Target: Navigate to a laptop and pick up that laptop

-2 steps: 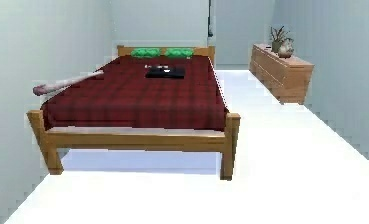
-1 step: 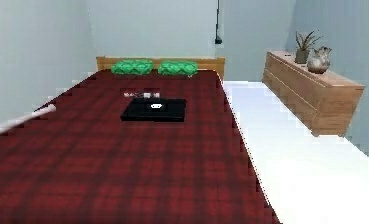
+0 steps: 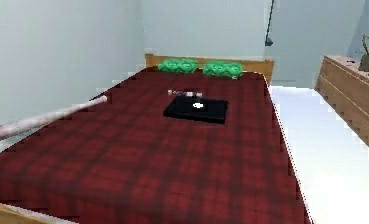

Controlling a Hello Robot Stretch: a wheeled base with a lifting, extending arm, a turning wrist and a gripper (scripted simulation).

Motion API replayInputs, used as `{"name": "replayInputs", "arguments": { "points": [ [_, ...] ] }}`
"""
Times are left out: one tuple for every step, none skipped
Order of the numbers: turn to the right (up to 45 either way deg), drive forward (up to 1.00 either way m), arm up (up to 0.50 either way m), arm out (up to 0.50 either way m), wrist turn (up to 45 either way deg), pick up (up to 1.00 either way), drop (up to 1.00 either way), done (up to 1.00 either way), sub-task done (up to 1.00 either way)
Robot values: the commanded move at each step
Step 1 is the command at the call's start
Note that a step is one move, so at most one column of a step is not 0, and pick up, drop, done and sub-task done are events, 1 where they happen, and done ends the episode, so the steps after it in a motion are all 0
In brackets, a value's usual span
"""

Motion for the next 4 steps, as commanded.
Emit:
{"name": "replayInputs", "arguments": {
  "points": [
    [0.0,0.15,0.00,0.00,0.0,0.00,0.00,0.00,0.00],
    [-45.0,0.00,0.00,0.00,0.0,0.00,0.00,0.00,0.00],
    [-36.0,0.00,0.00,0.00,0.0,0.00,0.00,0.00,0.00],
    [45.0,0.00,0.00,0.00,0.0,0.00,0.00,0.00,0.00]
  ]
}}
